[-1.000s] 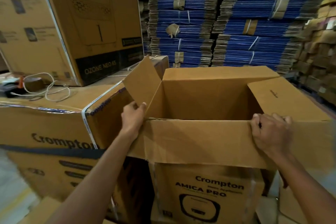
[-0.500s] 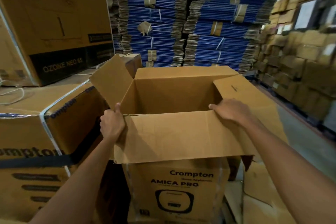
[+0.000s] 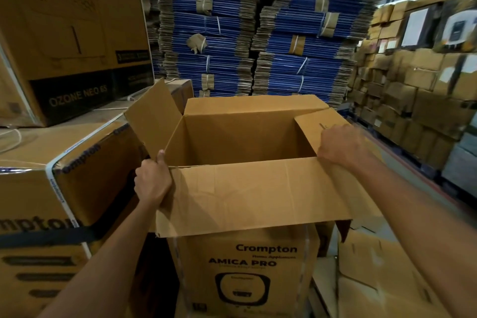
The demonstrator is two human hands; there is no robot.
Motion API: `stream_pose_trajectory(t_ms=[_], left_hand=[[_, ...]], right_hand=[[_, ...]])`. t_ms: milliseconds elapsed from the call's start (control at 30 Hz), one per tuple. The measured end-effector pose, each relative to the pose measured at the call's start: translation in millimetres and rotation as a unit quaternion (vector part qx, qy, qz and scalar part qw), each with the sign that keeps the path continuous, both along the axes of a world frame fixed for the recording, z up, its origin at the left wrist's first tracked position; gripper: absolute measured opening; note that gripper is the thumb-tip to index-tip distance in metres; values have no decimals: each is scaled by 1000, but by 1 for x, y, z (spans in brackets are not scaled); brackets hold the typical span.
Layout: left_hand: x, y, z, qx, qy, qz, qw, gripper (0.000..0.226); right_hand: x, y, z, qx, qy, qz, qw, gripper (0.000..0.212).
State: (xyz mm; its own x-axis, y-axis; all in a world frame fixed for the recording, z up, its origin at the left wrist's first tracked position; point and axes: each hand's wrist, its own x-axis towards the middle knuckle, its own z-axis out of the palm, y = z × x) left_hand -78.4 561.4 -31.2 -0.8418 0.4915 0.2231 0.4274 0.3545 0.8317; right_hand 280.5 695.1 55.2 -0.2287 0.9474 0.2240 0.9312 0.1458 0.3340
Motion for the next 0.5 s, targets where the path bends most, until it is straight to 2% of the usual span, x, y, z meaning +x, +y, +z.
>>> stream_pose_trajectory(t_ms=[133,200,267,400,500], left_hand=[[6,1,1,8,-14,9,1000,53],[7,0,1,10,-13,14,1000,53],[6,-2,0,13,-10,17,1000,55],[5,-4,-2,12,-6,16,1000,57],[5,-6,-1,19,-7,13,1000,57]], right_hand=[[14,12,-10,-95,104,25,990,50],[5,9,-13,-171,163,44,971,57],[-6,6,-16,-230,208,21,950,66],[-17,2,-15,-204,169,-37,963,72],[-20,-7,-4,-145,87,-16,986,57]])
